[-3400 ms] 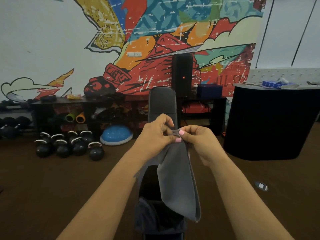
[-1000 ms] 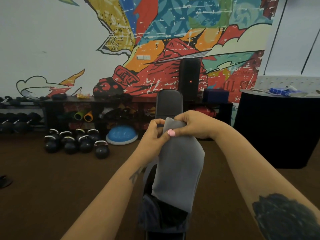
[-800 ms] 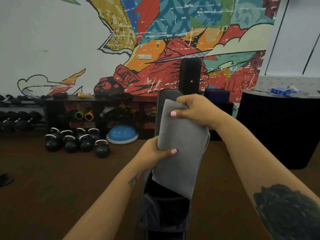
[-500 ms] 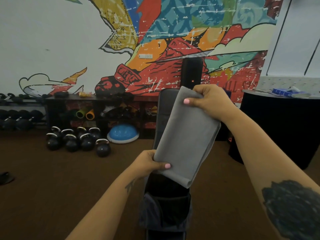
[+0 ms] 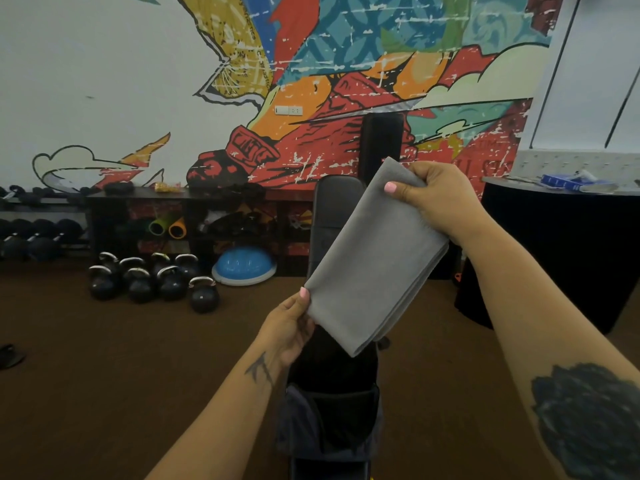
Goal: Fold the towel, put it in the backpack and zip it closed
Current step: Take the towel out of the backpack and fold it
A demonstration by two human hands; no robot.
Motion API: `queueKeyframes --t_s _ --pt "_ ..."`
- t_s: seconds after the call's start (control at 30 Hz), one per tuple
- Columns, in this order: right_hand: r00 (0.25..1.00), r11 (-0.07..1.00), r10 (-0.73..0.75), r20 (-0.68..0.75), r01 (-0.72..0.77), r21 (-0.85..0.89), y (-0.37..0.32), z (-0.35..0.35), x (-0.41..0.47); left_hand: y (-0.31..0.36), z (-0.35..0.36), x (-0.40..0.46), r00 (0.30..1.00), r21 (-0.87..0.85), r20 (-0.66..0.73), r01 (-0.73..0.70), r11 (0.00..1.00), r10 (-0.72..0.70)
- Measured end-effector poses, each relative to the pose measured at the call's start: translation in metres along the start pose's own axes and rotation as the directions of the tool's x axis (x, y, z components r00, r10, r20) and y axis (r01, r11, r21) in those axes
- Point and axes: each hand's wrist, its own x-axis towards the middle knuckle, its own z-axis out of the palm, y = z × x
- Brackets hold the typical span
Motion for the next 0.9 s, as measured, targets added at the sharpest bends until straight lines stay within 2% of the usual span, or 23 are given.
queueKeyframes --t_s 0.1,0.4,0.5,0.63,0.77,0.9 --pt "1.000 1.000 0.013 -0.015 -0.013 -0.009 0.003 -0.002 -0.001 -0.002 0.001 0.000 1.000 -0.100 -0.028 0.004 0.995 -0.006" --pt "1.000 0.999 0.007 0.004 -0.007 -0.039 0.008 0.002 -0.002 -0.007 0.001 0.005 0.995 -0.015 -0.099 0.033 0.999 -0.034" --pt "0.999 0.998 0.002 0.035 0.000 -0.056 0.008 0.003 -0.001 -0.011 -0.003 0.007 0.996 0.066 -0.090 0.028 0.997 -0.022" --pt "0.999 0.998 0.003 0.053 0.000 -0.062 0.010 0.006 0.000 -0.020 -0.014 0.011 0.999 0.306 -0.045 -0.007 0.952 0.022" --pt "0.999 0.999 0.028 0.025 -0.027 -0.018 0.012 0.006 0.001 -0.020 -0.017 0.013 0.999 0.254 -0.033 -0.032 0.967 0.042" --pt "0.999 0.999 0.040 0.035 -0.040 -0.020 0.012 0.009 0.003 -0.019 -0.009 0.016 0.996 0.311 -0.084 0.016 0.950 0.011"
